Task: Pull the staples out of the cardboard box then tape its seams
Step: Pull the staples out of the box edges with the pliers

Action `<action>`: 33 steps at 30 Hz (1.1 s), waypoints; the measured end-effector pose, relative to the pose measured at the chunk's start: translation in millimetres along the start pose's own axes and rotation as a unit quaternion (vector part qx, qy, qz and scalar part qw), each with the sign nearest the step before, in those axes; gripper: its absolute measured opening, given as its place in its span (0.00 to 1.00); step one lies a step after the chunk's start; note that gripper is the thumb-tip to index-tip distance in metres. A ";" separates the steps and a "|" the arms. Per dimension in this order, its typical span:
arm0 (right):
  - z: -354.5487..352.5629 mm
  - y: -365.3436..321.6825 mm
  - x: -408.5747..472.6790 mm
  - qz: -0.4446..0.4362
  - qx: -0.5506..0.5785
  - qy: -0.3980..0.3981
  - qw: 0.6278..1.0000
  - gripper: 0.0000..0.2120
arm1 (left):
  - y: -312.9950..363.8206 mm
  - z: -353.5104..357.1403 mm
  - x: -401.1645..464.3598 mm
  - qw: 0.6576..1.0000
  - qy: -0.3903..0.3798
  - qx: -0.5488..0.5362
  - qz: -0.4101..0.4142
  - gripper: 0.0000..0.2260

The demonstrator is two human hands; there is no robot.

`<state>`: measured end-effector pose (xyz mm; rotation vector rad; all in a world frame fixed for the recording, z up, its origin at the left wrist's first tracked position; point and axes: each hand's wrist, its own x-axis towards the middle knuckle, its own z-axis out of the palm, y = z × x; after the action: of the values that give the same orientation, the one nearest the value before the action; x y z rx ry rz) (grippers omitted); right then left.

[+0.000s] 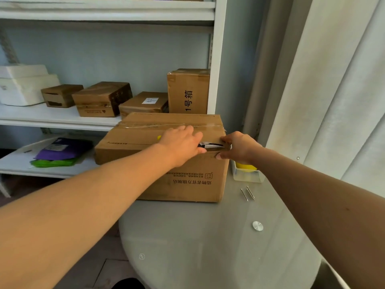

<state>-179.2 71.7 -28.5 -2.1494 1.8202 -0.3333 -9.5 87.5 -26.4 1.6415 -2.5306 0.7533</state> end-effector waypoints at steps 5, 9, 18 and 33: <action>0.5 1.6 0.4 -0.009 -0.014 0.007 1.000 0.26 | -4.3 -0.1 15.0 0.995 0.041 0.075 0.058 0.21; -0.2 3.0 0.7 -0.017 -0.019 0.002 1.000 0.26 | -15.3 -1.7 26.0 0.986 0.057 0.103 0.116 0.21; -2.4 3.9 1.6 -0.020 -0.029 -0.001 0.999 0.27 | -29.1 11.6 25.8 0.985 0.051 0.057 0.155 0.22; -4.3 4.5 5.9 -0.022 -0.030 -0.007 0.999 0.26 | -36.7 14.4 32.0 0.984 0.066 0.050 0.157 0.22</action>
<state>-183.9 64.9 -26.4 -2.2301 1.7993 -0.2753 11.6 42.4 -16.2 1.1805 -2.7259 0.9912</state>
